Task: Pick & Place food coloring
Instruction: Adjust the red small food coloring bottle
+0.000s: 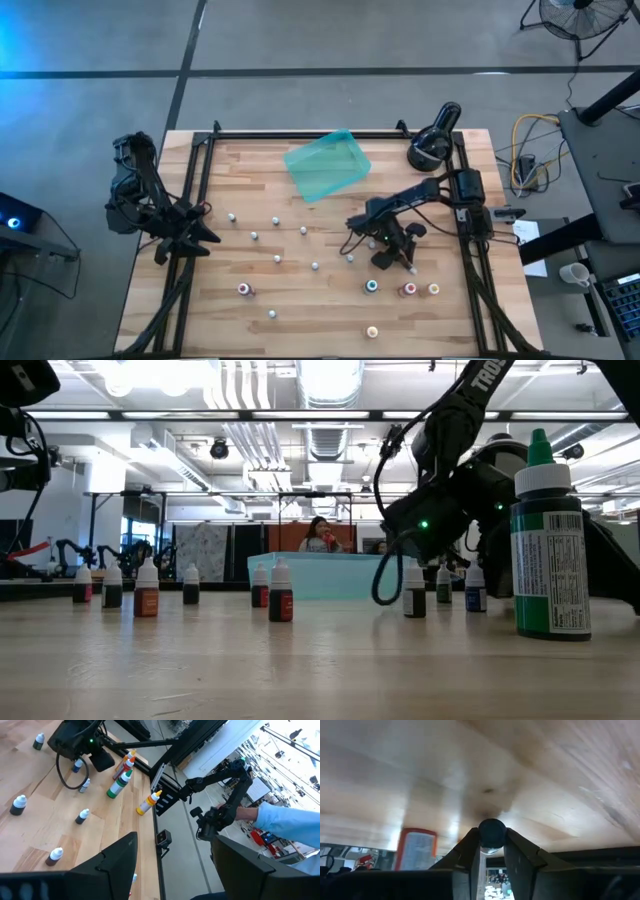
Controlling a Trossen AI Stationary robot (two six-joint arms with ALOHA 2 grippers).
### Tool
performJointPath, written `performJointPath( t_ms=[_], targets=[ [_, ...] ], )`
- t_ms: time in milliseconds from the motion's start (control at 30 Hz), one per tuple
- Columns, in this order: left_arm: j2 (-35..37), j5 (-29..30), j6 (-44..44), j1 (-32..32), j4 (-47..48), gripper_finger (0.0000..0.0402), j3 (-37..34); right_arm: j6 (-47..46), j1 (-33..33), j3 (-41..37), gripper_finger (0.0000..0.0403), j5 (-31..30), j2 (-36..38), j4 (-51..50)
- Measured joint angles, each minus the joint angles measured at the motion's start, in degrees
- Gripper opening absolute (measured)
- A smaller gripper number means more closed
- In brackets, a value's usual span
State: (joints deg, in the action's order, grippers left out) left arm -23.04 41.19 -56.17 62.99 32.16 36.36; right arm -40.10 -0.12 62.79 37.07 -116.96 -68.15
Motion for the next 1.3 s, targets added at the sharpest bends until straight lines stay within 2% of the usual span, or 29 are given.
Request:
performJointPath(
  t_ms=[233, 433, 633, 767, 900, 1000, 1100, 1233, 1300],
  targets=[
    [0.0, 0.0, 0.0, 0.0, 0.0, 0.0225, 0.0, -1.5, -0.7, 4.6, 0.0067, -4.2, 2.6, -0.1],
    [0.0, 0.0, 0.0, 0.0, 0.0, 0.0225, 0.0, -8.3, -1.7, 8.4, 0.0068, -10.1, 8.9, -0.1],
    [0.0, 0.0, 0.0, 0.0, 0.0, 0.0225, 0.0, -18.9, -2.8, 10.7, 0.0068, -7.9, 16.6, 2.0],
    [0.0, 0.0, 0.0, 0.0, 0.0, 0.0225, 0.0, -30.2, -2.9, 10.3, 0.0068, -4.1, 20.7, 12.1],
    [0.0, 0.0, 0.1, 0.0, 0.0, 0.0225, 0.0, -39.2, -1.8, 10.1, 0.0068, -6.3, 22.4, 30.0],
    [0.0, 0.0, 1.7, 0.0, 0.0, 0.0225, 0.0, -43.3, -0.4, 10.1, 0.0068, -12.9, 22.1, 44.3],
    [0.0, 0.0, 2.1, 0.0, 0.0, 0.0225, 0.0, -46.4, 1.3, 10.1, 0.0068, -23.7, 21.3, 53.5],
    [0.0, 0.1, 2.2, 0.0, 0.0, 0.0225, 0.0, -51.8, 4.9, 10.1, 0.0068, -43.5, 20.2, 55.4],
    [0.0, 2.5, 3.5, 0.0, -0.1, 0.0225, 0.0, -55.5, 7.2, 10.1, 0.0068, -52.9, 19.4, 55.8]
  ],
)
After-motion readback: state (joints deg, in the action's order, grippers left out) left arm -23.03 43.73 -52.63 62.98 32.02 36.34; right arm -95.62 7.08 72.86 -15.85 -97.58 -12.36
